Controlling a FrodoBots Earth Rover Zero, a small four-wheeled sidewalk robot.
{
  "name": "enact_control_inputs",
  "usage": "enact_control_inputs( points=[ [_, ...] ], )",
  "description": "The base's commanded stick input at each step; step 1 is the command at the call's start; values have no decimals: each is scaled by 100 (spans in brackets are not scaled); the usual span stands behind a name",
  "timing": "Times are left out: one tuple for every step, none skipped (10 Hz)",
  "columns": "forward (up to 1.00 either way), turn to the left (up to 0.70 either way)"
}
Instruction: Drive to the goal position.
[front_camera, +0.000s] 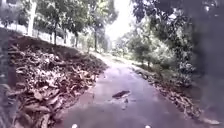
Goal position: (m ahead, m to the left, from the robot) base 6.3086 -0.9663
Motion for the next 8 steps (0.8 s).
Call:
enact_control_inputs(
  points=[
    [100,0],
    [100,0],
    [100,0],
    [100,0],
    [100,0],
    [100,0],
    [100,2],
    [100,4]
  ],
)
